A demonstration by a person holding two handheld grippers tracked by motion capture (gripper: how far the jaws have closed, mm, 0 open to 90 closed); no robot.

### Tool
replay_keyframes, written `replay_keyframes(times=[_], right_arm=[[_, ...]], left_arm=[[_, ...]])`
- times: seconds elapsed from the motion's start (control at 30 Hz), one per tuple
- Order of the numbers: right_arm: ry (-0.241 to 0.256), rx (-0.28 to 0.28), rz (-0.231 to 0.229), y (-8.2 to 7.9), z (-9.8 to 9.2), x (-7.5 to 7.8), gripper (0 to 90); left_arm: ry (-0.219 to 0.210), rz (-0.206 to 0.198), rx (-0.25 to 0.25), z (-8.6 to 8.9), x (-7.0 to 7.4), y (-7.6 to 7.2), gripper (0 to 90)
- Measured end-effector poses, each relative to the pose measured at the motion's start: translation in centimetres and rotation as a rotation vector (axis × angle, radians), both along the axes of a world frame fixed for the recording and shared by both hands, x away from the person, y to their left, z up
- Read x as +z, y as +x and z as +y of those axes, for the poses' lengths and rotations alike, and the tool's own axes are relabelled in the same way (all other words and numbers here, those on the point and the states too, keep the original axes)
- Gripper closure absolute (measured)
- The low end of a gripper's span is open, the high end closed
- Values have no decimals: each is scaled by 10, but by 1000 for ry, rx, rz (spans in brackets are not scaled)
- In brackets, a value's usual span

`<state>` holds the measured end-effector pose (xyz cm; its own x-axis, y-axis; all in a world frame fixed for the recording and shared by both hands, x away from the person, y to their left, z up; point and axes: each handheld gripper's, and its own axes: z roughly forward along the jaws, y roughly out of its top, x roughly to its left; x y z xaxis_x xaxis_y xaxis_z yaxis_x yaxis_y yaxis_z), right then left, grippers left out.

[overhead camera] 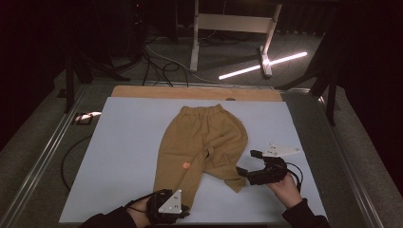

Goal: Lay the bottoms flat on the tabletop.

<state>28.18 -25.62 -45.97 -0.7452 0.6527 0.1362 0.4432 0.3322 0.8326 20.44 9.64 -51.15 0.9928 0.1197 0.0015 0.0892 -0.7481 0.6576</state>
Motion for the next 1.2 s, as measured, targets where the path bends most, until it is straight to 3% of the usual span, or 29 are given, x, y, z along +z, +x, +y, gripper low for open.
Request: replay_keyframes(times=[0.07, 0.27, 0.6, 0.63, 0.73, 0.8, 0.9, 1.0, 1.1, 1.2], right_arm=[[4, -1, -1, 0, 0, 1, 99], [12, -3, -8, 0, -1, 2, 99], [1, 5, -1, 0, 3, -1, 99], [-2, 6, -1, 0, 2, -2, 99], [-2, 1, 4, 1, 2, -4, 99], [-5, 1, 2, 1, 1, -5, 99], [-3, 3, 2, 1, 1, -5, 99], [-2, 0, 2, 1, 0, -4, 99], [0, -4, 5, 1, 0, -5, 99], [-6, -4, 8, 1, -1, -6, 99]], left_arm=[[-74, 32, -18, 2, 3, 0, 867], [-160, 91, -8, 0, 11, 2, 866], [-75, 100, -20, -8, -2, 2, 842], [-59, 118, -30, -10, -4, 2, 842], [-66, 130, -36, -10, -4, 2, 766], [-79, 126, -33, -10, -2, 2, 637], [-149, 126, -3, -4, 7, 5, 470], [-209, 121, 58, 5, 19, 12, 310], [-229, 101, 134, 18, 27, 21, 163], [-260, 102, 187, 31, 32, 28, 114]])
